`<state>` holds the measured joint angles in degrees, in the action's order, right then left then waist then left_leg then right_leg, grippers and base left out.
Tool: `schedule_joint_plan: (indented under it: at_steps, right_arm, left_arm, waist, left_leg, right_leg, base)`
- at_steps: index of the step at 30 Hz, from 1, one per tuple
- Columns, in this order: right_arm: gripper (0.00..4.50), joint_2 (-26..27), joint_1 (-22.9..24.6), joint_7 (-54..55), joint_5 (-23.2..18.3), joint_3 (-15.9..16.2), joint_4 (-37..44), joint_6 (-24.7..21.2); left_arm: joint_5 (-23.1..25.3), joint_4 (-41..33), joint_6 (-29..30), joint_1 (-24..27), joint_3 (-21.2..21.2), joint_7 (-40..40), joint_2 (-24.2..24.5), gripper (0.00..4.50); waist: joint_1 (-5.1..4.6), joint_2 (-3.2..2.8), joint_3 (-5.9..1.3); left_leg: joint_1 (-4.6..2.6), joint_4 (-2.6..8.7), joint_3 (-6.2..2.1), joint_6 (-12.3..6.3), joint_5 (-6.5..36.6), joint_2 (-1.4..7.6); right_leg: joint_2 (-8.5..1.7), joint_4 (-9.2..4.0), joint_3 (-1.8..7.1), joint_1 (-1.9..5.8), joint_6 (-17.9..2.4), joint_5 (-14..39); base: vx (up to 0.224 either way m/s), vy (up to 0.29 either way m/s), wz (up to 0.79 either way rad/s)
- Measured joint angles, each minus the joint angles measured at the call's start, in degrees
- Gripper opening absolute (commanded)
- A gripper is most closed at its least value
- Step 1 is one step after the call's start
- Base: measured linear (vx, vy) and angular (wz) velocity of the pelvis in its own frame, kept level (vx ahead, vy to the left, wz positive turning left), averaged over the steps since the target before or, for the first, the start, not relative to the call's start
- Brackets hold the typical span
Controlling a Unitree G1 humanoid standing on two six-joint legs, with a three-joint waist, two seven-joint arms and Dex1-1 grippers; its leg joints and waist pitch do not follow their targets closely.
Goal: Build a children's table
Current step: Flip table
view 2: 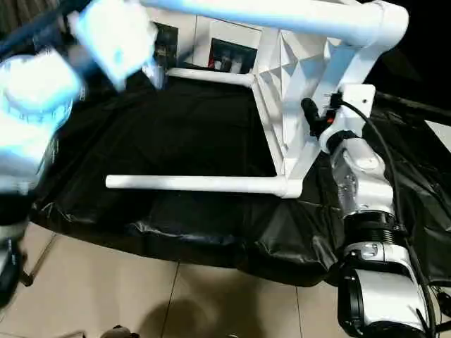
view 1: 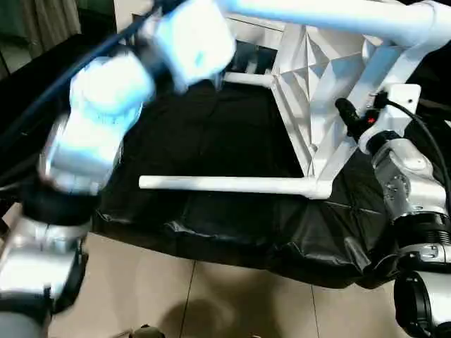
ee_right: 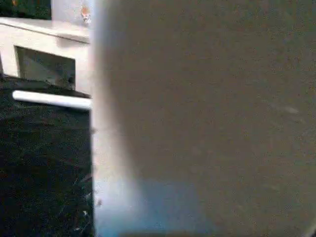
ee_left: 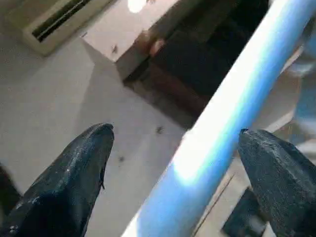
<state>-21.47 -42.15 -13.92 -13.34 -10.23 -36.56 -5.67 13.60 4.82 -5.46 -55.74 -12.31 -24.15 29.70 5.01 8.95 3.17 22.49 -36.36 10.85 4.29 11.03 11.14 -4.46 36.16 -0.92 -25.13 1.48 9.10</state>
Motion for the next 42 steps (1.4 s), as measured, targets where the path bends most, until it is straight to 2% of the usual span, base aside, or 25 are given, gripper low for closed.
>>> schedule_joint_plan:
  at_steps: [4,8,9,12,13,20,28,32,38,42]
  right_arm:
    - [1.95,0.0,0.0,0.2,0.5,0.6,0.6,-0.3]
    - [1.95,0.0,0.0,0.3,0.5,0.7,1.1,-0.5]
    - [1.95,0.0,0.0,0.4,0.6,0.8,1.3,-0.6]
    - [1.95,0.0,0.1,0.8,0.7,1.0,2.3,-1.5]
    - [1.95,0.0,0.1,0.9,0.7,1.0,2.6,-1.6]
    - [1.95,-1.3,0.0,0.9,0.8,1.6,2.7,-1.7]
    - [1.95,-3.8,-0.5,-0.4,1.6,1.9,4.4,-3.5]
    - [1.95,-7.8,-3.3,-2.1,2.5,3.1,5.2,-4.8]
    - [1.95,-14.2,-9.5,-5.3,7.1,4.5,6.6,-5.1]
    - [1.95,-17.8,-14.4,-7.2,10.6,6.4,6.5,-4.5]
  left_arm:
    - [2.0,8.9,-1.9,-3.2,-0.4,1.1,-0.1,4.5]
    - [3.0,13.6,-2.7,-5.4,-0.7,1.4,-0.6,4.5]
    - [3.0,14.5,-3.5,-5.6,-0.7,1.5,-1.0,4.22]
    - [2.6,15.7,-5.4,-5.9,-0.1,2.1,-1.8,4.15]
    - [2.5,15.8,-5.9,-6.0,0.0,2.1,-1.8,3.95]
    - [2.3,16.3,-6.8,-5.8,0.2,1.2,-2.6,3.49]
    - [2.3,15.6,-6.8,-4.9,0.9,0.4,-2.7,3.28]
    - [-0.5,14.2,-3.6,-4.3,3.6,-0.7,-4.3,3.12]
    - [-6.5,12.7,1.2,-3.2,8.1,-0.7,-7.1,3.02]
    - [-10.3,11.1,4.7,-1.2,11.5,-0.2,-10.1,2.95]
  waist:
    - [-0.02,-0.01,0.01]
    - [-0.02,-0.13,0.08]
    - [0.02,-0.15,0.1]
    - [0.03,-0.25,0.17]
    - [0.03,-0.28,0.18]
    - [0.31,-0.6,0.26]
    - [0.35,-1.69,0.4]
    - [0.37,-2.21,0.42]
    - [0.32,-2.2,0.42]
    - [0.24,-2.16,0.43]
  left_leg:
    - [0.11,0.03,-0.2,0.1,-0.1,0.01]
    - [0.11,0.03,-0.2,0.11,-0.1,0.0]
    - [0.12,0.03,-0.2,0.11,-0.1,0.0]
    - [0.12,0.04,-0.21,0.11,-0.1,0.0]
    - [0.12,0.04,-0.21,0.11,-0.1,0.0]
    - [0.14,0.05,-0.2,0.1,-0.1,-0.02]
    - [0.15,0.05,-0.14,0.09,-0.1,-0.05]
    - [0.2,0.06,-0.01,0.05,-0.1,-0.06]
    - [0.3,0.1,0.26,-0.2,-0.3,-0.04]
    - [0.42,0.08,0.35,-0.31,-0.3,-0.05]
  right_leg:
    - [0.04,0.02,-0.1,-0.06,0.0,0.0]
    - [0.04,0.03,-0.09,-0.06,-0.1,0.0]
    - [0.04,0.03,-0.09,-0.07,-0.3,-0.2]
    - [0.04,0.03,-0.1,-0.07,-0.3,-0.2]
    - [0.04,0.03,-0.1,-0.07,-0.3,-0.2]
    - [0.01,0.02,-0.09,-0.06,-0.3,-0.2]
    - [-0.04,0.03,-0.06,-0.08,-0.3,-0.2]
    - [-0.07,0.08,0.0,-0.18,-0.3,-0.2]
    - [-0.08,0.08,-0.01,-0.27,-0.3,-0.2]
    - [-0.18,0.07,-0.01,-0.32,-0.3,-0.2]
  base:
    - [0.0,0.0,0.0]
    - [0.0,0.0,0.0]
    - [0.0,0.0,0.0]
    - [0.0,0.0,0.0]
    - [0.0,0.0,0.0]
    - [0.0,0.0,0.0]
    - [0.0,0.0,0.0]
    - [0.0,0.0,0.0]
    - [0.0,0.0,0.0]
    - [0.0,0.0,0.0]
